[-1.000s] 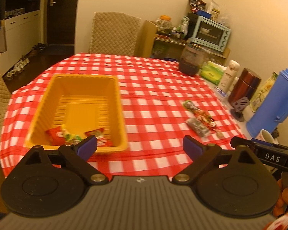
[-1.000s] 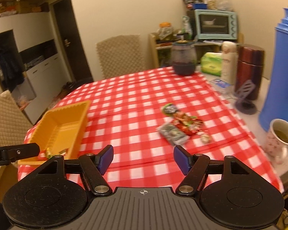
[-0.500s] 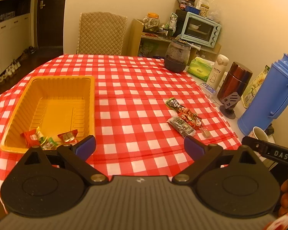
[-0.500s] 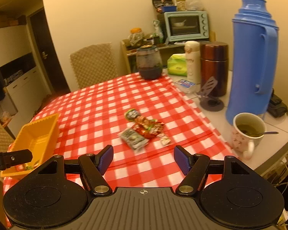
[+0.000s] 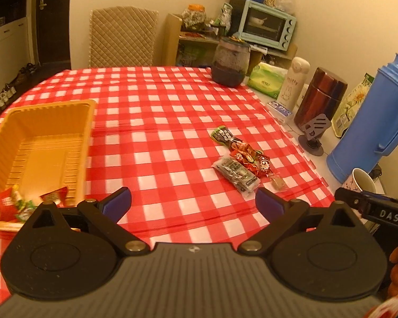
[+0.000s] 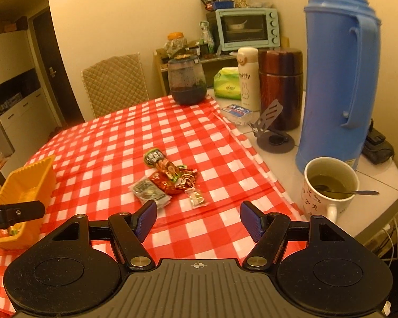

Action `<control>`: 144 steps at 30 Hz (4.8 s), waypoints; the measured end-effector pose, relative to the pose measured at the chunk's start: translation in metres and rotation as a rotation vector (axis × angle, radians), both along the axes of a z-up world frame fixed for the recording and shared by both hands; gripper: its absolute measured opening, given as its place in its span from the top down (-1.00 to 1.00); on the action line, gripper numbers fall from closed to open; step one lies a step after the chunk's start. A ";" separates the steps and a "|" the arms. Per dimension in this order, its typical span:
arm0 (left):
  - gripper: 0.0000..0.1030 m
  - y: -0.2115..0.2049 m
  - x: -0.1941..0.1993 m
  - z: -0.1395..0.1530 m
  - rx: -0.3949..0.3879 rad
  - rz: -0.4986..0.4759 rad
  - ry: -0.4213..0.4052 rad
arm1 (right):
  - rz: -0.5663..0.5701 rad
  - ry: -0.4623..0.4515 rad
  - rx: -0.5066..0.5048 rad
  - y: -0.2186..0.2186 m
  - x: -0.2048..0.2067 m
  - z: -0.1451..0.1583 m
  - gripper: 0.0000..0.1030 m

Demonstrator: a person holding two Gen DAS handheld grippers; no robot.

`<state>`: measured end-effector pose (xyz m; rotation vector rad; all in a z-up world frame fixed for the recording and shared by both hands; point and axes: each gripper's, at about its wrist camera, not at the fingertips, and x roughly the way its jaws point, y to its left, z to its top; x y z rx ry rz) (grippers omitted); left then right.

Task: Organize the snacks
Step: 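Move both tools from the tray back to the snack pile, then grasp the grey printed packet with the left gripper while the right grasps a clear packet, then carry both held packets over the orange tray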

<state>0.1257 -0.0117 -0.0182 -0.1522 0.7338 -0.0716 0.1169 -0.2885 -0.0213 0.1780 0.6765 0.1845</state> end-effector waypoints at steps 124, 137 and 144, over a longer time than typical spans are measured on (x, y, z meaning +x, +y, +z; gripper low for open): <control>0.32 0.079 -0.067 0.030 0.102 0.063 -0.043 | 0.349 -0.082 -0.009 0.147 -0.031 0.033 0.58; 0.32 0.136 -0.101 0.039 0.106 0.168 -0.052 | 0.462 -0.094 -0.015 0.210 -0.043 0.038 0.58; 0.32 0.166 -0.111 0.036 0.107 0.214 -0.036 | 0.514 -0.089 -0.023 0.240 -0.044 0.034 0.58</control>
